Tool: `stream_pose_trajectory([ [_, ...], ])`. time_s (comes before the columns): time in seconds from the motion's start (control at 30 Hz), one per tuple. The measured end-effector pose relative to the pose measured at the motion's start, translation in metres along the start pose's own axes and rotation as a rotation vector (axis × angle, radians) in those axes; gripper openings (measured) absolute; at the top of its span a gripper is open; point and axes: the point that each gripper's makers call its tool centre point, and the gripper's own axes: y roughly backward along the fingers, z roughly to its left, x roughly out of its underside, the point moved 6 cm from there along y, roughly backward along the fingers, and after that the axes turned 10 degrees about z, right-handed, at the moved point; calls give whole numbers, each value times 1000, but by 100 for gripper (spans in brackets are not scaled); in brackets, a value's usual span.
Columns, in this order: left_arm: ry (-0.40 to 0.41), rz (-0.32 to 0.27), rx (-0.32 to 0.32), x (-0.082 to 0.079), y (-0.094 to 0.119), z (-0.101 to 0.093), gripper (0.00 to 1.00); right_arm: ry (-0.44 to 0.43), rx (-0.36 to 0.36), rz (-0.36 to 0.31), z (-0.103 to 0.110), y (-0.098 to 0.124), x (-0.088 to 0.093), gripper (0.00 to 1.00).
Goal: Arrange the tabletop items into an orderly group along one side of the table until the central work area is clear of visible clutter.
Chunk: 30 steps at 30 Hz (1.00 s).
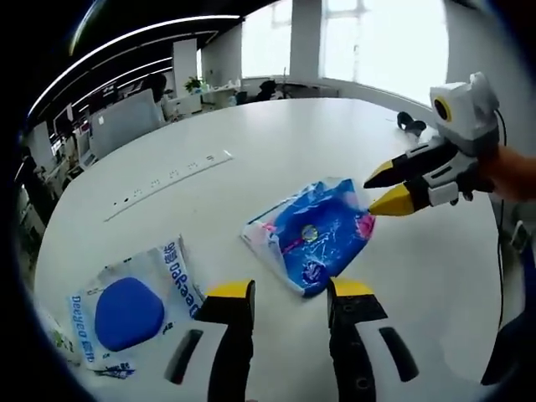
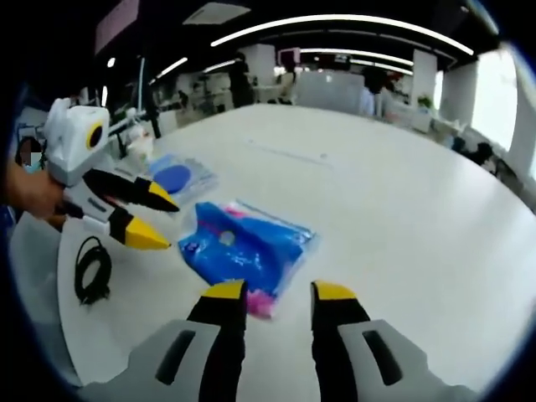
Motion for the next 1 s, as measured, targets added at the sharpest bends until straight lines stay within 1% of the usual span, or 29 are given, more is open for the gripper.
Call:
stream_pose_trajectory([
  [0.13, 14, 5, 7, -2, -6, -1, 28, -25, 3, 3, -3, -3, 2, 21],
  [0.2, 18, 12, -2, -3, -9, 1, 23, -32, 2, 13, -3, -4, 4, 17],
  [0.33, 53, 7, 4, -6, -13, 3, 15, -43, 0, 20, -2, -6, 6, 14],
  [0.37, 54, 10, 6, -6, -14, 3, 11, -42, 0, 23, -2, -7, 7, 12],
  [0.43, 56, 25, 11, -4, -16, 2, 7, -41, 6, 35, -3, -9, 9, 6],
  [0.5, 93, 26, 26, -3, -17, 1, 6, -60, -5, 28, -3, -10, 10, 4],
  [0.57, 124, 32, 30, -1, -19, 3, 4, -61, -3, 36, -3, -11, 11, 2],
  [0.67, 139, 32, 35, -1, -19, 2, 1, -49, -1, 40, -1, -12, 12, 0],
  [0.7, 129, 33, 33, -1, -19, 2, 0, -26, 8, 41, -1, -12, 11, 0],
  [0.77, 77, 23, 21, -4, -18, 2, 0, -17, 8, 35, 0, -11, 10, 0],
  [1.0, 74, 7, -1, -9, -12, 12, 0, -17, -5, 31, 3, -14, 6, 0],
])
